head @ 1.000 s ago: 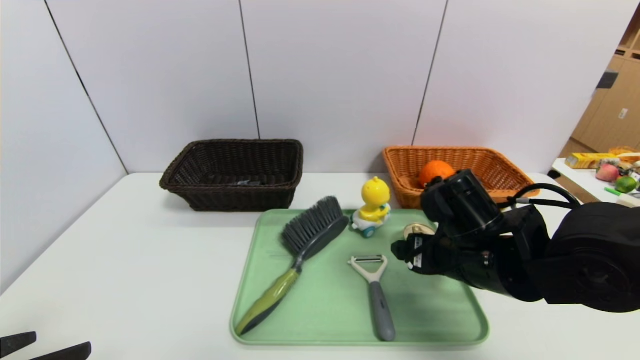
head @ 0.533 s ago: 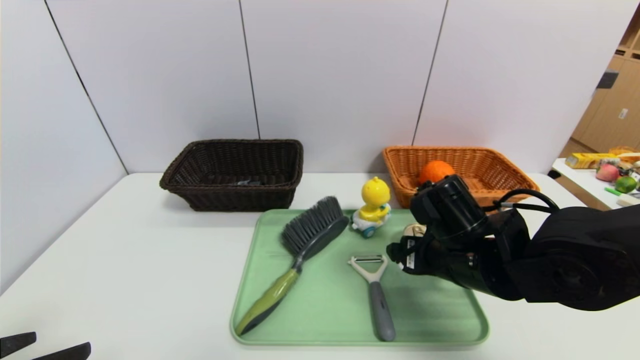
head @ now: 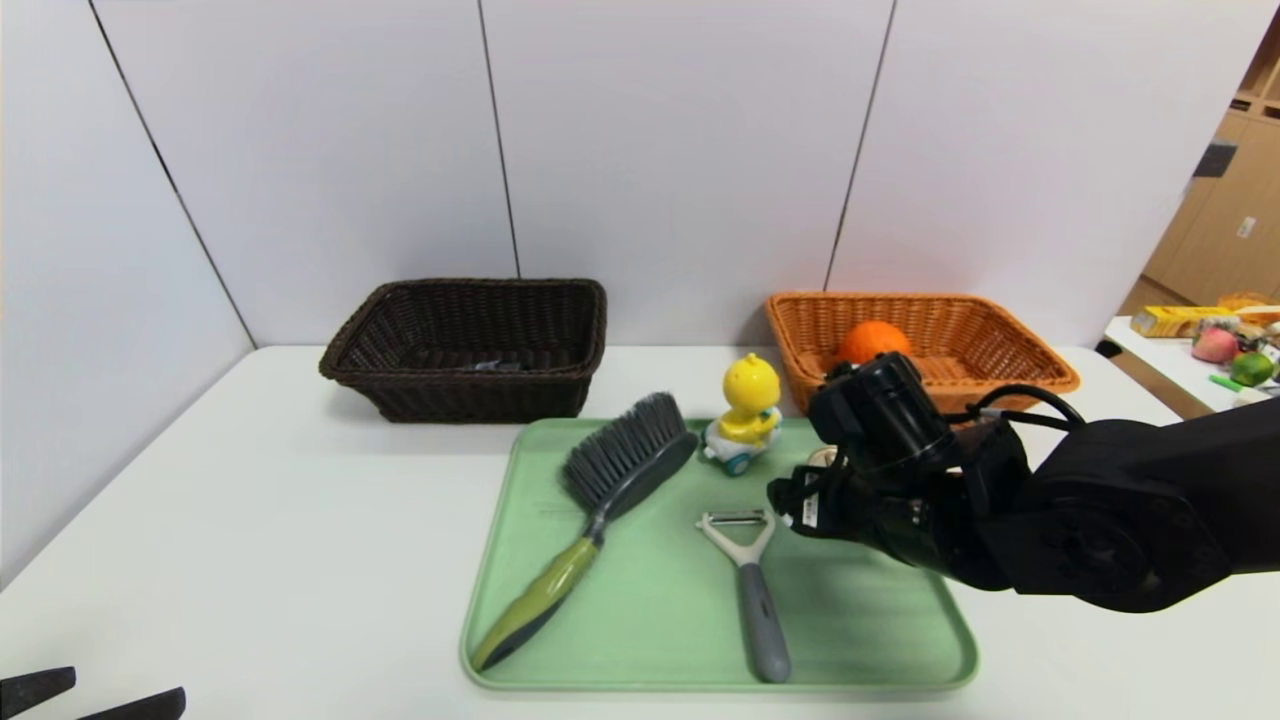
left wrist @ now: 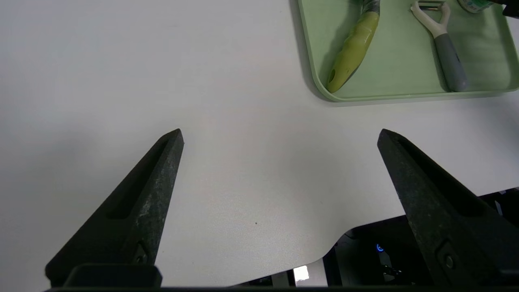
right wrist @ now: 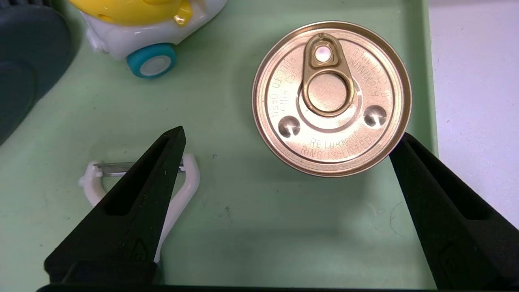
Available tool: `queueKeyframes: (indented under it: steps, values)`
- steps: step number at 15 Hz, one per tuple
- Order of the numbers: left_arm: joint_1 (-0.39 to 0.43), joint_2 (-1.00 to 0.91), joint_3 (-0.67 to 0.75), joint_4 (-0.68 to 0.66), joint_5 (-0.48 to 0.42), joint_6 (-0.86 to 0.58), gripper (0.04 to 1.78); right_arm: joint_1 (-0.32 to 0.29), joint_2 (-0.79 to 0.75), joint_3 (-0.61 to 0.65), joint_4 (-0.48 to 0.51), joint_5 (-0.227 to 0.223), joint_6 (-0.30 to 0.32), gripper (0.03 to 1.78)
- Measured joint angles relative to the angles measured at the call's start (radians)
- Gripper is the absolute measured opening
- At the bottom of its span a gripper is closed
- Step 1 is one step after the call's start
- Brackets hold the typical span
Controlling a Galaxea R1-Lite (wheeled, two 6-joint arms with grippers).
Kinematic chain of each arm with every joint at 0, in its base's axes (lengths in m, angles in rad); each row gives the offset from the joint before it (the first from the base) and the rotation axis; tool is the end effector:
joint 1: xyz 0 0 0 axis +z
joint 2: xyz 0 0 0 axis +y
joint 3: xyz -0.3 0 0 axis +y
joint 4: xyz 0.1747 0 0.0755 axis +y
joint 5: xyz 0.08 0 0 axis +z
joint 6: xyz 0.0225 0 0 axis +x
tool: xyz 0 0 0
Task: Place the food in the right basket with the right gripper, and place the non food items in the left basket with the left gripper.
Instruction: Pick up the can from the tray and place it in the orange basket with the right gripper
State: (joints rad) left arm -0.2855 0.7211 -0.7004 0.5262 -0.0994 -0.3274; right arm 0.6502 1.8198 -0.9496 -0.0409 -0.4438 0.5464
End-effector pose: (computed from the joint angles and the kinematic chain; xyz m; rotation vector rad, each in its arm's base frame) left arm 0.0362 -0.0129 0.2167 -0.2641 0.6034 -0.2817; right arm 0.2542 0.1812 0.1319 0.0897 0.7299 -0.0042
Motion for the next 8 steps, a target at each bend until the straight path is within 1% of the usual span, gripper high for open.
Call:
queueKeyframes:
  steps: [8]
  values:
    - [0.0, 0.001, 0.019, -0.003, 0.0, -0.001, 1.69, -0.039, 0.037, 0.012, -0.061, -0.004, -0.043, 1.7]
